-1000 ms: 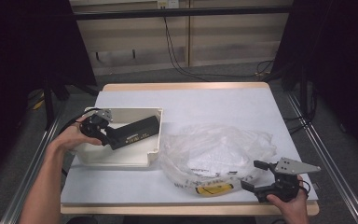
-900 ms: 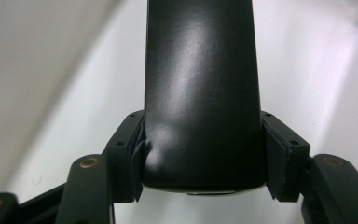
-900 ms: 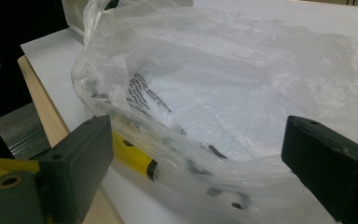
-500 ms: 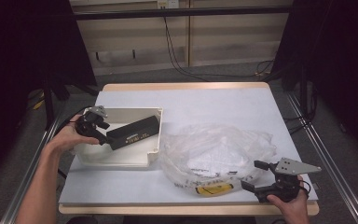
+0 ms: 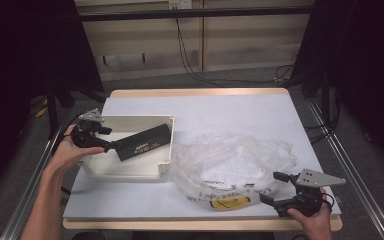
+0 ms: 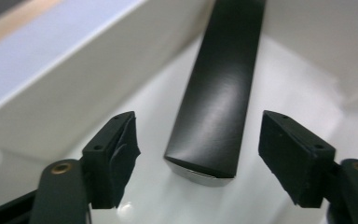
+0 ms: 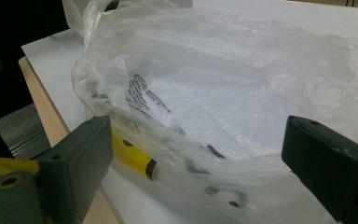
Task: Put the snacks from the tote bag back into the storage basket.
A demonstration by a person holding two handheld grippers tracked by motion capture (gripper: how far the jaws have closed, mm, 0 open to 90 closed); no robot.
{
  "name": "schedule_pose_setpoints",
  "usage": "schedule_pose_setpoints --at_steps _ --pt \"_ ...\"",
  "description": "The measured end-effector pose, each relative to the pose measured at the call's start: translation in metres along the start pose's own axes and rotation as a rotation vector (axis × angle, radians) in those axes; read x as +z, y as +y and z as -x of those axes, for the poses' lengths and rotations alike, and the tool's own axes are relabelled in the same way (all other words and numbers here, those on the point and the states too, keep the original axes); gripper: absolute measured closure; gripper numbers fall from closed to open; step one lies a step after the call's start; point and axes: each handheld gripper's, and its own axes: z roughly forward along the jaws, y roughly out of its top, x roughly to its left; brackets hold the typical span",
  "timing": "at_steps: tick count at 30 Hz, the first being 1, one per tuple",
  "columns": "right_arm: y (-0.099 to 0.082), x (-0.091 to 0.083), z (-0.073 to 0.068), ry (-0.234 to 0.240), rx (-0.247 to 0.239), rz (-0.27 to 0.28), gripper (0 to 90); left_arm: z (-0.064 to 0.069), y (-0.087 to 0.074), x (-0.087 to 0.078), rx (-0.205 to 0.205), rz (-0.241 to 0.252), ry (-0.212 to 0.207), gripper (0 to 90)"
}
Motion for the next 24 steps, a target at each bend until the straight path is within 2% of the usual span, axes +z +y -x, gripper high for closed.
schedule_pose_setpoints --at_steps 3,4,5,6,7,9,10,11,13,14,16,18,19,22,24 --pt "0.0 0.0 -0.001 0.002 -0.001 0.001 8.2 0.009 -0.003 -0.01 -0.011 0.034 -0.002 39.2" --pt "0.0 0.0 -0.001 0.001 -0.001 -0.001 8.2 0.013 -0.004 -0.013 -0.02 0.046 0.014 45.8" --pt "0.0 0.001 -0.002 0.002 0.001 -0.004 8.2 0.016 -0.007 -0.016 -0.045 0.068 0.0 51.4" --pt "0.0 0.001 -0.002 0.003 -0.001 -0.003 8.2 0.019 -0.009 -0.018 -0.049 0.101 0.003 57.6" --pt "0.0 0.001 -0.003 0.002 -0.002 -0.003 8.2 0.023 -0.012 -0.019 -0.053 0.104 -0.023 60.0" --pt "0.0 0.002 -0.003 0.003 -0.005 -0.005 8.2 0.029 -0.015 -0.017 -0.053 0.095 0.001 70.1" --pt "0.001 0.002 -0.003 0.007 -0.004 -0.007 8.2 0.032 -0.018 -0.016 -0.056 0.094 -0.024 73.8" --pt "0.001 0.003 -0.004 0.007 -0.005 -0.006 8.2 0.035 -0.02 -0.015 -0.052 0.093 -0.028 77.6" --pt "0.001 0.003 -0.004 0.009 -0.005 -0.004 8.2 0.042 -0.024 -0.011 -0.067 0.083 -0.038 85.6" --pt "0.001 0.003 -0.004 0.009 -0.004 -0.004 8.2 0.045 -0.025 -0.011 -0.062 0.077 -0.021 88.5" --pt "0.0 0.003 -0.004 0.009 -0.002 -0.006 8.2 0.05 -0.03 -0.009 -0.091 0.1 -0.028 90.0" --pt "0.0 0.003 -0.004 0.01 -0.003 -0.007 8.2 0.055 -0.033 -0.005 -0.105 0.102 -0.023 90.0" --pt "0.0 0.003 -0.004 0.008 -0.001 -0.008 8.2 0.057 -0.035 -0.003 -0.103 0.101 -0.008 90.0" --pt "-0.001 0.004 -0.003 0.007 0.002 -0.011 8.2 0.058 -0.043 0.001 -0.135 0.132 -0.002 90.0" --pt "-0.002 0.004 -0.003 0.009 0.003 -0.012 8.2 0.059 -0.048 0.005 -0.143 0.132 0.0 90.0"
